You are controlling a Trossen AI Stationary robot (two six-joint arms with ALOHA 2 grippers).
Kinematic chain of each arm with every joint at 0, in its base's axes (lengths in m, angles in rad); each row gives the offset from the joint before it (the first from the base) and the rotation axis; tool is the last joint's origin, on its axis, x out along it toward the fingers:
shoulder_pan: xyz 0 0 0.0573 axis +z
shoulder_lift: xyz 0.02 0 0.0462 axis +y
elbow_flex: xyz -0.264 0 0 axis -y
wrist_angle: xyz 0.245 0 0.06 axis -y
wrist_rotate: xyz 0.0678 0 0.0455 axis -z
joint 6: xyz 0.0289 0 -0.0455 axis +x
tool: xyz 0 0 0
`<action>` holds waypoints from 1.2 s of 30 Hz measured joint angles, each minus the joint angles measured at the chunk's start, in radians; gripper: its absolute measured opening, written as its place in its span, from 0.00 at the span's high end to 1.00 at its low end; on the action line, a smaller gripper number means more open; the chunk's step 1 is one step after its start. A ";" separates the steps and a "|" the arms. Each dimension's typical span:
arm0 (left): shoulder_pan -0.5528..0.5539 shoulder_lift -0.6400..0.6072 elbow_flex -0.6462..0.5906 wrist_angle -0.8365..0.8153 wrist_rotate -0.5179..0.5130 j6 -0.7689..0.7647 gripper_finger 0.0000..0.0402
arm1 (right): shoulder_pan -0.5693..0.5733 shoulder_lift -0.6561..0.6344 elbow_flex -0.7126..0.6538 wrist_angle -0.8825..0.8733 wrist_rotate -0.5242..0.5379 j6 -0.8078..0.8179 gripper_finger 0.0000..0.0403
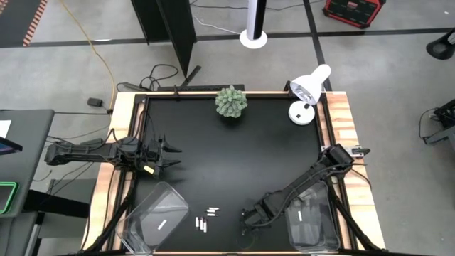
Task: Sort batteries
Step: Put the black battery into the right transparent bin
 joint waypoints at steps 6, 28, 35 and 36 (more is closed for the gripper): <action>0.000 0.000 0.000 0.000 0.000 0.000 0.50 | -0.009 0.007 0.064 -0.081 0.130 -0.058 0.90; 0.000 0.000 0.000 -0.001 -0.001 0.000 0.50 | 0.029 0.002 0.635 -0.541 0.238 -0.385 0.90; 0.000 0.000 0.000 -0.001 -0.001 0.000 0.50 | 0.073 0.000 0.793 -0.646 0.277 -0.411 0.90; 0.000 0.000 0.000 -0.001 -0.001 0.000 0.50 | 0.080 0.000 0.804 -0.668 0.288 -0.400 0.90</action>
